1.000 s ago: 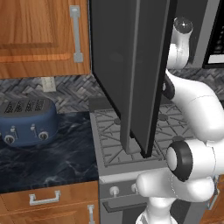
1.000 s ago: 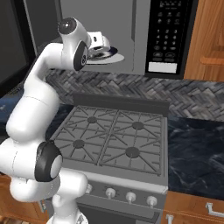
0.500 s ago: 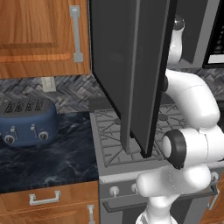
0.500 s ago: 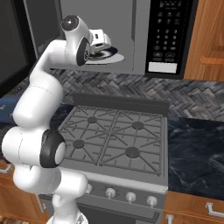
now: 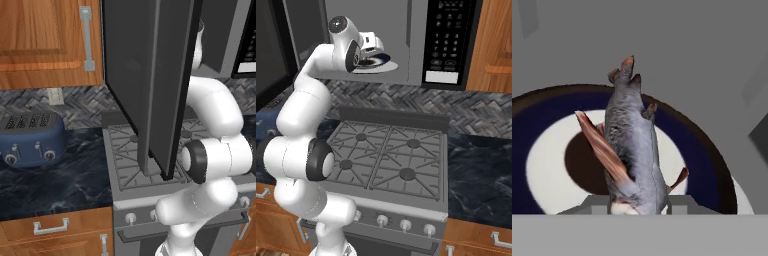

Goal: Transport the fish from the fridge to the microwave and turn on the microwave.

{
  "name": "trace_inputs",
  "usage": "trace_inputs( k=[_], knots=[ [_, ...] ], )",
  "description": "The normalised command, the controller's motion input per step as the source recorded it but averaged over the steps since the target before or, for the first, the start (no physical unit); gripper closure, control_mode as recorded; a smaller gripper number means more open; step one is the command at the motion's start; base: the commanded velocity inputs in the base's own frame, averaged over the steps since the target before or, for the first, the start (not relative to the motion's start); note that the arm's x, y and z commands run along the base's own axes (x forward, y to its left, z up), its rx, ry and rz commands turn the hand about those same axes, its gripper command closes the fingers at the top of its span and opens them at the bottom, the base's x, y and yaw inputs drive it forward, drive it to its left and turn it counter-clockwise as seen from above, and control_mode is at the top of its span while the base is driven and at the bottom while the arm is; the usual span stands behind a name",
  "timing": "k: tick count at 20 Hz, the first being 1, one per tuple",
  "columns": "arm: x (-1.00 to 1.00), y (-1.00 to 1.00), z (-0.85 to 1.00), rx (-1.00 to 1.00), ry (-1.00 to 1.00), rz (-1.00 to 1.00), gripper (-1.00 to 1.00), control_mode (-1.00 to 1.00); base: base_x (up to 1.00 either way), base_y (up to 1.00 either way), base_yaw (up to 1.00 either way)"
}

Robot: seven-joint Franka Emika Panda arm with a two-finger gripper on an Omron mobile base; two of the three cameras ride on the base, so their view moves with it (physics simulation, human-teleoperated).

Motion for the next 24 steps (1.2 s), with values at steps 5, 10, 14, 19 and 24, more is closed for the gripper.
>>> trace_inputs(
  k=[5,10,14,19,24],
  knots=[
    [0.24,0.0,-0.03,0.0,0.02,-0.01,1.0,-1.0,0.0,0.0,0.0],
    [0.21,0.02,-0.05,0.0,0.03,-0.02,1.0,-1.0,0.0,0.0,0.0],
    [0.25,0.03,0.0,0.0,0.02,-0.03,1.0,-1.0,0.0,0.0,0.0],
    [0.25,0.05,-0.02,0.0,0.02,-0.03,1.0,-1.0,0.0,0.0,0.0],
    [0.17,0.06,-0.07,0.0,0.01,-0.02,-1.0,-1.0,0.0,0.0,0.0]
  ],
)
